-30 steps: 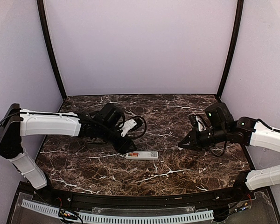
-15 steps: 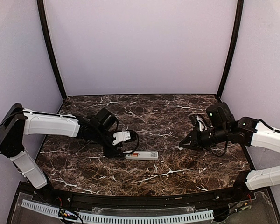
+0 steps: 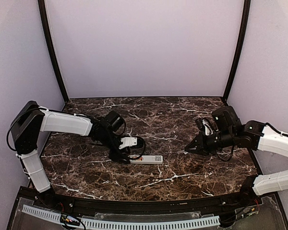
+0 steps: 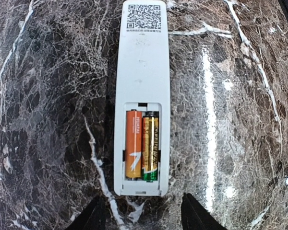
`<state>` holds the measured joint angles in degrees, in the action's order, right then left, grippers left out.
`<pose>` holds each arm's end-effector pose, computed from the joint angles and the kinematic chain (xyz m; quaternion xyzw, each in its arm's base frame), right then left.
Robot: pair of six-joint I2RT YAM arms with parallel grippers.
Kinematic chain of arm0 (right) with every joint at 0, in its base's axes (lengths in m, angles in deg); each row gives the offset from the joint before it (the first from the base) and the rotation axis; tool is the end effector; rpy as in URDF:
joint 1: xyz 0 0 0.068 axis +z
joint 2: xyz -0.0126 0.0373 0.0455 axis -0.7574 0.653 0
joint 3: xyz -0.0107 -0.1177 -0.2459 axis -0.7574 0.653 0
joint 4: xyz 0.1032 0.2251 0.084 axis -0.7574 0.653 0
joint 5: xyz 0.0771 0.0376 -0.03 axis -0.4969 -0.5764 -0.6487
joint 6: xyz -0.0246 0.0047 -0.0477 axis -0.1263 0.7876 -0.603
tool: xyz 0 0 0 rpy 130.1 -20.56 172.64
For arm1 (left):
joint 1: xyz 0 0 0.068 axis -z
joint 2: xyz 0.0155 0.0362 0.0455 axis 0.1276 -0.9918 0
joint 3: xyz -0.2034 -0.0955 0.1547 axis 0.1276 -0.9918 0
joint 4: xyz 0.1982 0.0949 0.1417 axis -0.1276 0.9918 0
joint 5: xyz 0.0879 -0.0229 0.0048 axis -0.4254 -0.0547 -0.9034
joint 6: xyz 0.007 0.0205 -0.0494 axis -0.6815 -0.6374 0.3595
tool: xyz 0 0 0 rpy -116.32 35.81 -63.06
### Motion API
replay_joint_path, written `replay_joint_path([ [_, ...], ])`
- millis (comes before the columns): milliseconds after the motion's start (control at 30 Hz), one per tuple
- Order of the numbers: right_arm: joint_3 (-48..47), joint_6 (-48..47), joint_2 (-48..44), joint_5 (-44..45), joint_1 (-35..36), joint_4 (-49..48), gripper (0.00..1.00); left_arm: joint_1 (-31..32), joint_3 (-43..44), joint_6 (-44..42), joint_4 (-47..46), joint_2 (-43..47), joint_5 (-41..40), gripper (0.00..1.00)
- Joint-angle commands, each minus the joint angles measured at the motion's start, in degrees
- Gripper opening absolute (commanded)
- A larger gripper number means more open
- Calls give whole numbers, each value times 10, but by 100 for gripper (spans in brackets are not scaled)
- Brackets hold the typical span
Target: Unload the batteries from the remote control
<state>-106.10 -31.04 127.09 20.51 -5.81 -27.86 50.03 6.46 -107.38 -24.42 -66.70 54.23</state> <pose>0.1477 0.1544 0.2585 -0.0115 0.9077 0.3813 0.1748 0.2527 -0.2506 0.1663 0.6734 0.6746 -0.1802 0.2427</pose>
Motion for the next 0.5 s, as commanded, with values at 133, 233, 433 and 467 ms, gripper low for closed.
replay_joint_path([
  [133, 3, -19, 9, 1, -11, 1, 0, -3, 17, -20, 12, -23, 17, 53],
  [233, 0, -22, 13, -1, -12, 1, 0, -3, 16, -20, 1, -26, 7, 53],
  [433, -1, -25, 21, -5, -14, -2, 0, -2, 18, -17, -21, -32, 6, 52],
  [467, -2, -26, 22, -6, -14, -2, 0, -1, 18, -18, -21, -33, 6, 52],
])
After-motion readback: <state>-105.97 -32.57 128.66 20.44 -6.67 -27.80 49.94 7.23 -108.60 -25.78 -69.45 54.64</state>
